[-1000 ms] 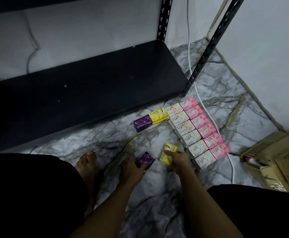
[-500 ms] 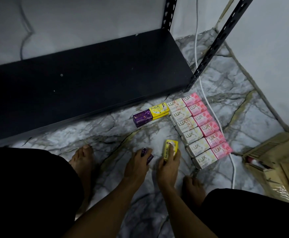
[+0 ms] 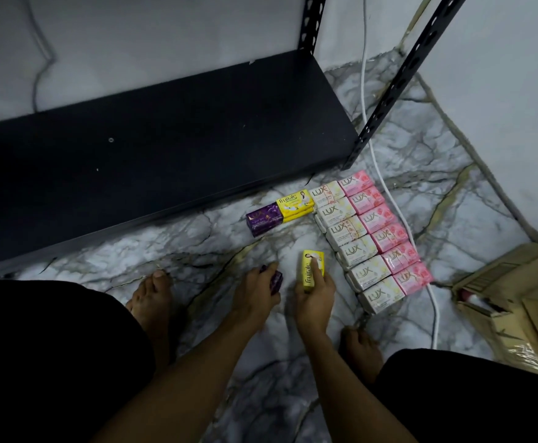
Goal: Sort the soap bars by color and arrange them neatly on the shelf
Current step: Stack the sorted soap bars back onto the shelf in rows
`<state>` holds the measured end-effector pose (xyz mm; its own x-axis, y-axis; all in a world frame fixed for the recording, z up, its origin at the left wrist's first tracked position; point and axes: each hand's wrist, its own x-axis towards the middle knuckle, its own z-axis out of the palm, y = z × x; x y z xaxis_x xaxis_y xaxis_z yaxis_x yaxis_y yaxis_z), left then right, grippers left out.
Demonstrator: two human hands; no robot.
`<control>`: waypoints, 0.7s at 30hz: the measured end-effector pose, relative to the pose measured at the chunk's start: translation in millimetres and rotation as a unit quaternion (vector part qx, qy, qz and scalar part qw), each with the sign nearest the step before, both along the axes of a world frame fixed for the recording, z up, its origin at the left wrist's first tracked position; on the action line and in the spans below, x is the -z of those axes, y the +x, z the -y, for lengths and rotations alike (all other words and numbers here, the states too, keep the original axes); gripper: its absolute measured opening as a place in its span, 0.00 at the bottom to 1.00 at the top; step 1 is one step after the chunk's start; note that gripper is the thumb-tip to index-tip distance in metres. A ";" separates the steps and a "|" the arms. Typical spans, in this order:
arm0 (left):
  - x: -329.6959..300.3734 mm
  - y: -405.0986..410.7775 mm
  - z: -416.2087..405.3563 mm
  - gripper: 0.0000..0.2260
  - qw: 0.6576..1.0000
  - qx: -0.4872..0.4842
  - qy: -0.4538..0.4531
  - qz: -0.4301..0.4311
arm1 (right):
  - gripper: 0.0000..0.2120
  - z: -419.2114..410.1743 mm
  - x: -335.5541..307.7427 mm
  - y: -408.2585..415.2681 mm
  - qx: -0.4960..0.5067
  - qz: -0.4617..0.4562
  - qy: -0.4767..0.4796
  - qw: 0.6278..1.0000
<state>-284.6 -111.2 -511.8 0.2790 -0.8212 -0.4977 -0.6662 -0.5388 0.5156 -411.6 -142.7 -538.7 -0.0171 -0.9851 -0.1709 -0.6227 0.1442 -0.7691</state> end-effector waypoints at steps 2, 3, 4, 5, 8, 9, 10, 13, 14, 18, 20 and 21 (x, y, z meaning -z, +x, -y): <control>-11.9 10.2 2.8 0.39 1.000 -0.018 -0.019 0.004 | 0.26 6.3 -6.9 0.5 -0.008 0.028 0.026 0.999; -22.0 15.5 2.8 0.41 0.999 -0.043 -0.034 -0.001 | 0.25 7.5 -12.7 2.1 -0.006 0.057 0.051 0.997; -31.4 21.3 3.4 0.44 0.996 -0.078 -0.046 -0.015 | 0.25 7.7 -20.6 5.1 -0.005 0.092 0.080 0.992; -43.3 26.3 2.4 0.46 0.991 -0.113 -0.059 -0.030 | 0.25 7.4 -29.1 8.2 -0.009 0.128 0.103 0.986; -84.6 41.1 1.4 0.42 0.973 -0.203 -0.094 -0.051 | 0.28 9.5 -68.5 20.0 -0.044 0.198 0.121 0.972; -101.1 47.0 0.4 0.36 0.967 -0.224 -0.109 -0.052 | 0.28 10.3 -85.7 25.2 -0.060 0.214 0.111 0.969; -117.5 53.5 -0.6 0.32 0.962 -0.236 -0.125 -0.051 | 0.29 10.8 -103.6 30.2 -0.074 0.225 0.097 0.967; -168.9 71.9 -8.8 0.26 0.954 -0.242 -0.169 -0.050 | 0.29 10.5 -162.0 46.3 -0.110 0.251 0.055 0.960; -187.6 79.5 -13.6 0.25 0.949 -0.244 -0.194 -0.051 | 0.28 10.4 -183.2 53.3 -0.122 0.259 0.036 0.957; -268.5 105.3 -36.0 0.21 0.917 -0.246 -0.309 -0.049 | 0.27 10.2 -256.5 80.5 -0.177 0.290 -0.024 0.940; -317.1 118.8 -51.3 0.20 0.903 -0.236 -0.358 -0.033 | 0.27 6.7 -295.9 97.8 -0.207 0.311 -0.050 0.926; -341.8 126.1 -58.6 0.19 0.896 -0.231 -0.379 -0.023 | 0.27 4.4 -317.6 106.6 -0.224 0.319 -0.068 0.918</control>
